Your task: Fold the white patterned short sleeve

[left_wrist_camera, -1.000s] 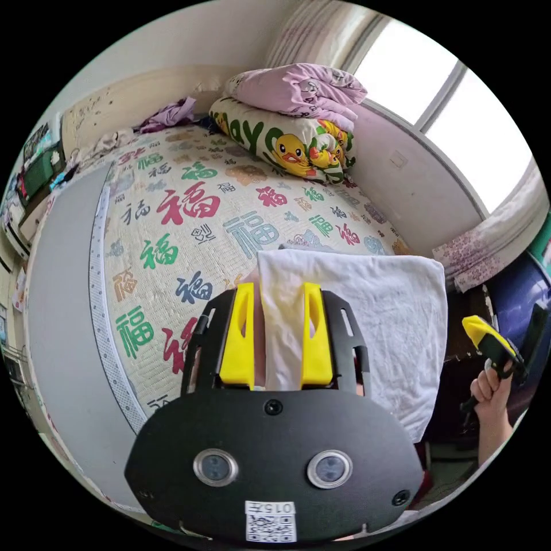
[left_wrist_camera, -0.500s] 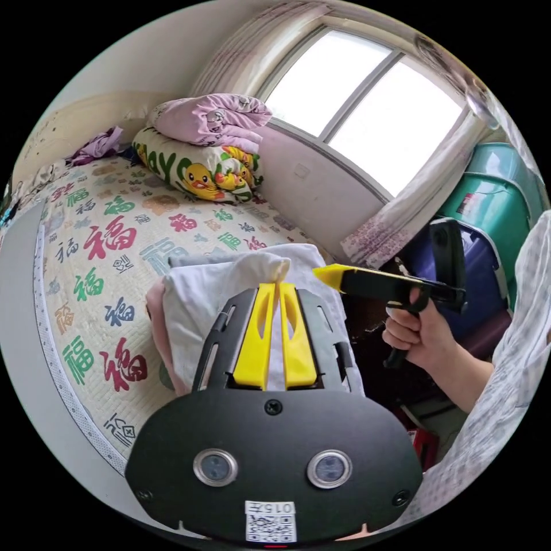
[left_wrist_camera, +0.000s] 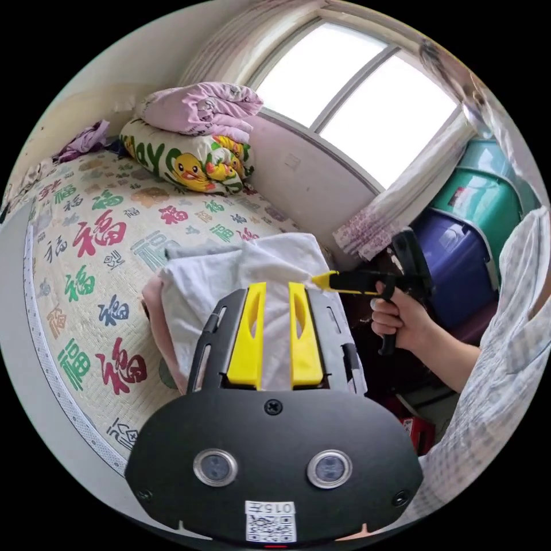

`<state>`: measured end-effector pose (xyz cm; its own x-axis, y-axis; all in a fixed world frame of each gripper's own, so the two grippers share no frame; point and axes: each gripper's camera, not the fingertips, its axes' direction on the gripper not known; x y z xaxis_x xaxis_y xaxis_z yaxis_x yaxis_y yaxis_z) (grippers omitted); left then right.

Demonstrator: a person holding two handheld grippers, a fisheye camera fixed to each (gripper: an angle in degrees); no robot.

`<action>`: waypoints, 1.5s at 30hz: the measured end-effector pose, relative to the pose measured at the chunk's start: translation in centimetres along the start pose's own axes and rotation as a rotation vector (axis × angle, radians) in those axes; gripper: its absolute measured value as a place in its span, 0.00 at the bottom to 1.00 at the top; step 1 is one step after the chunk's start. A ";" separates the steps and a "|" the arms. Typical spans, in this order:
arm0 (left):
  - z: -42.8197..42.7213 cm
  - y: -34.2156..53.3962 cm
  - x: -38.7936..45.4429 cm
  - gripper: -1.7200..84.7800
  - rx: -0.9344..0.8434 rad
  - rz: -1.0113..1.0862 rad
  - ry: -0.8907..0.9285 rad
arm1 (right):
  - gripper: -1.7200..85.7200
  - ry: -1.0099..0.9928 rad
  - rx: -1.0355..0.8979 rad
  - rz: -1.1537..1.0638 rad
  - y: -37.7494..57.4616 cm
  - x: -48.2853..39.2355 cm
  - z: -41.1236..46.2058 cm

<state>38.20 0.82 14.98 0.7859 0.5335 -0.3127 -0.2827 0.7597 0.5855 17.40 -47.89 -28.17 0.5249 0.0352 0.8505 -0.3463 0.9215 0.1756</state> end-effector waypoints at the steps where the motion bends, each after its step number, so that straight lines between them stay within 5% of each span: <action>1: -0.6 -0.6 -0.7 0.11 0.011 -0.029 -0.047 | 0.03 -0.005 0.015 0.012 0.3 0.1 -0.8; 7: -1.5 -3.2 -6.9 0.14 -0.103 -0.214 -0.014 | 0.02 0.004 0.024 0.017 1.4 -2.3 -3.3; 16: -13.4 -2.5 -5.2 0.02 -0.012 -0.278 0.100 | 0.02 0.125 0.085 -0.057 4.0 -12.3 -8.1; 27: -49.3 2.3 -8.4 0.01 0.406 -0.311 0.112 | 0.02 0.260 0.364 -0.270 10.3 -37.5 -17.4; 36: -81.6 12.2 -13.5 0.01 0.488 -0.384 -0.195 | 0.02 0.144 0.205 -0.259 17.5 -53.1 -4.9; 45: -101.2 23.5 -14.4 0.01 0.401 -0.647 -0.317 | 0.02 0.028 -0.025 -0.029 25.3 -58.9 5.0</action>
<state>-35.40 48.64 -42.42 0.8611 -0.1397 -0.4889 0.4497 0.6580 0.6039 -26.17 -28.60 -71.38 0.5563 0.0187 0.8307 -0.3109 0.9318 0.1872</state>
